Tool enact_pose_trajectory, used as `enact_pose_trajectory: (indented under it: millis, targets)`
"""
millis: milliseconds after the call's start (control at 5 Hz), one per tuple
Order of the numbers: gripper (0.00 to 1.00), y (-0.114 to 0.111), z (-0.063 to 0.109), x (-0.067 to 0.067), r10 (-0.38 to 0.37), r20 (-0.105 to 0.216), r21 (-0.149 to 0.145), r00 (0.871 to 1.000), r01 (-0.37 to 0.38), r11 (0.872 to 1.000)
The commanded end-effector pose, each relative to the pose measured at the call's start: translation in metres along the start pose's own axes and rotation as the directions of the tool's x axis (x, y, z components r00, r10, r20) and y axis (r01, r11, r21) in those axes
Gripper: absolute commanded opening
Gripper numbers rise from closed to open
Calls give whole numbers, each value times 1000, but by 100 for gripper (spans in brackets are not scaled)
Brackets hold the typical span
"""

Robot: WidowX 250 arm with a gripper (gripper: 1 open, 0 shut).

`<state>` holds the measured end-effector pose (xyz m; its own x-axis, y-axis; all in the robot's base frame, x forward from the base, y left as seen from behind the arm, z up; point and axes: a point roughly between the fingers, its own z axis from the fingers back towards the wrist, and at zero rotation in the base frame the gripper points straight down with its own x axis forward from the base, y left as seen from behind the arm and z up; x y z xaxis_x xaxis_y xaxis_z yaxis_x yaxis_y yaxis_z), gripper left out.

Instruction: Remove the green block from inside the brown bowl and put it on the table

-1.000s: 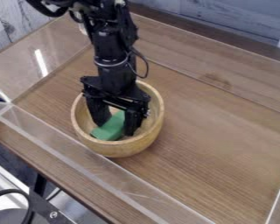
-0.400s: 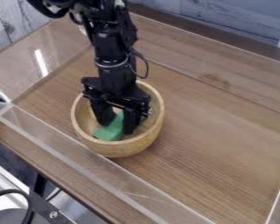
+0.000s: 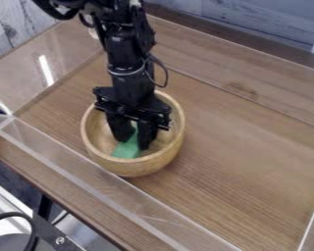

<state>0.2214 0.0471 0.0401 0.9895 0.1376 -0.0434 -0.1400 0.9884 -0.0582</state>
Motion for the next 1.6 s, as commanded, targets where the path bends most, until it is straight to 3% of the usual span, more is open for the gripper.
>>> enact_pose_trajectory:
  millis: [0,1400]
  targets:
    - [0,-1,11,11,-4,40,1,999,4,1000]
    - [0,-5,19,10,8,4,-16,1000,-8,1000]
